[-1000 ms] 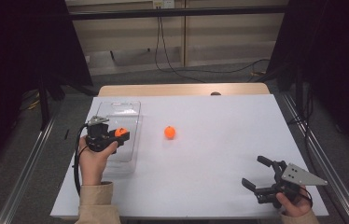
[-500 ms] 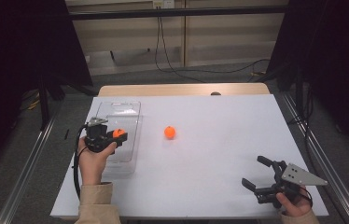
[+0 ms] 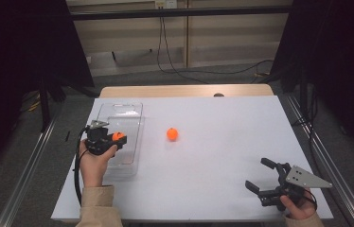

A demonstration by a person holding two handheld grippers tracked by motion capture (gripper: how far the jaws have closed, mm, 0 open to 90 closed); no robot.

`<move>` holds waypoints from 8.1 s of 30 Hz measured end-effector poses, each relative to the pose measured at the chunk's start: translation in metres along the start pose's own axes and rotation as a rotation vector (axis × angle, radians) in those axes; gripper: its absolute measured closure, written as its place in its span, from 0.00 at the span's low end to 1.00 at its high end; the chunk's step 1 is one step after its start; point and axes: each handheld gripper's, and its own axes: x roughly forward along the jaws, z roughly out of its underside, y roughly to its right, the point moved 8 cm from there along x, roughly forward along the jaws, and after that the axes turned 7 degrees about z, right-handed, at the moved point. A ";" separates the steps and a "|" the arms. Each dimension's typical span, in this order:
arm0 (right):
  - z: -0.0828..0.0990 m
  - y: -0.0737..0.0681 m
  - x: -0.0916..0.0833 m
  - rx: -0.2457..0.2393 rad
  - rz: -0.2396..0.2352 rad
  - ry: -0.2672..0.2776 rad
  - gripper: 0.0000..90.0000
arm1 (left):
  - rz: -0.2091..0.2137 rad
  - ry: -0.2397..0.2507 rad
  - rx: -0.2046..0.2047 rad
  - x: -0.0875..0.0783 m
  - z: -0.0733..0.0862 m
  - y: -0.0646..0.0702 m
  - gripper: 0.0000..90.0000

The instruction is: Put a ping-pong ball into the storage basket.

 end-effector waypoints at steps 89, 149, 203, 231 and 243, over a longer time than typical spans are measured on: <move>0.000 0.000 -0.001 0.002 -0.004 0.003 0.01 | 0.079 0.009 0.081 0.007 -0.025 0.060 0.15; -0.001 -0.001 0.000 0.002 -0.007 0.004 0.02 | 0.180 -0.030 0.165 0.043 -0.024 0.114 0.12; -0.001 -0.001 -0.001 0.002 -0.008 0.007 0.02 | 0.152 -0.038 0.173 0.087 -0.016 0.120 0.10; -0.001 -0.002 -0.001 0.002 -0.011 0.006 0.01 | 0.143 -0.026 0.176 0.103 -0.016 0.122 0.10; -0.001 -0.001 -0.001 0.001 -0.011 0.005 0.01 | 0.143 -0.009 0.166 0.108 -0.018 0.123 0.10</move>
